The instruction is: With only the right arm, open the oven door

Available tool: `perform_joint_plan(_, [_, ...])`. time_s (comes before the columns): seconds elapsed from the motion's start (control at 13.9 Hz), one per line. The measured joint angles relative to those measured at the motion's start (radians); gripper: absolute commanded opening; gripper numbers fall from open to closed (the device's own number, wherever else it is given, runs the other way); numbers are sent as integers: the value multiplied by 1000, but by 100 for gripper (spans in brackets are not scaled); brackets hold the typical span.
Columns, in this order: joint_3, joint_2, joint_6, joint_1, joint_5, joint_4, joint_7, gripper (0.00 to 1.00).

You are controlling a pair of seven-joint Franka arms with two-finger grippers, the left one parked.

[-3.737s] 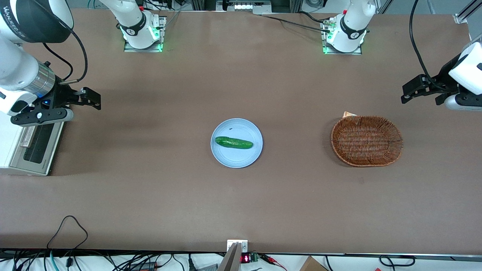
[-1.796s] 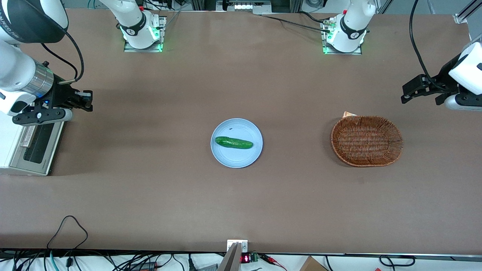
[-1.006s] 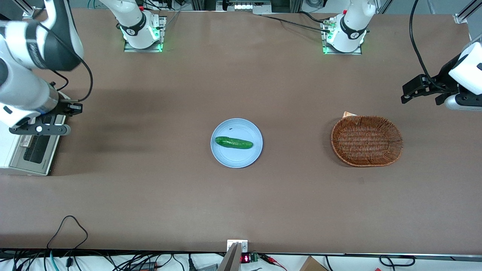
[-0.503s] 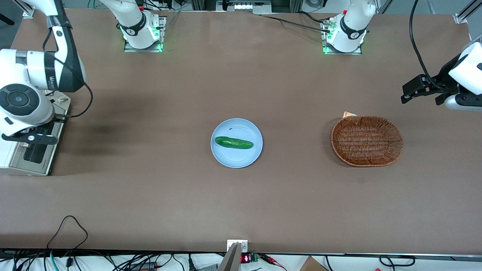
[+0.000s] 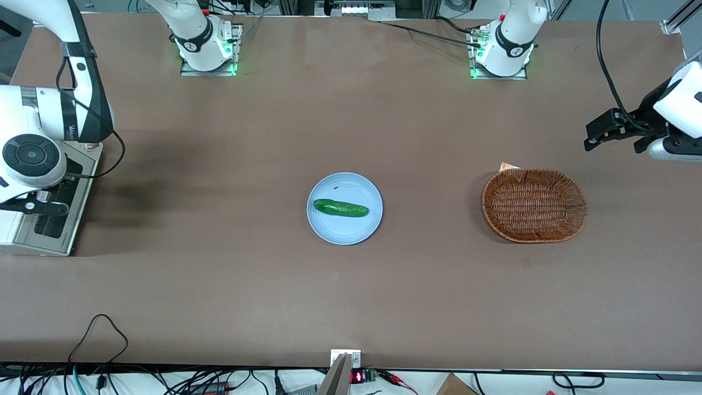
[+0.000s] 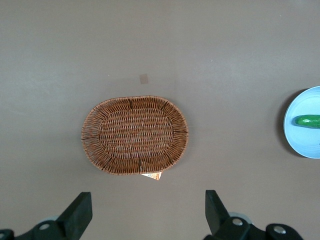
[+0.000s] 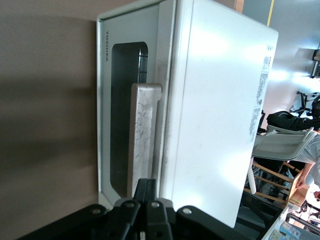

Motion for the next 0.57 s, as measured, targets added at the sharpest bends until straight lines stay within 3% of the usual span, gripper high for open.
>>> perform_joint_plan(0.22, [-9, 17, 22, -17, -41, -1, 0, 0])
perform_joint_plan(0.57, [-15, 33, 48, -26, -47, -4, 0, 0])
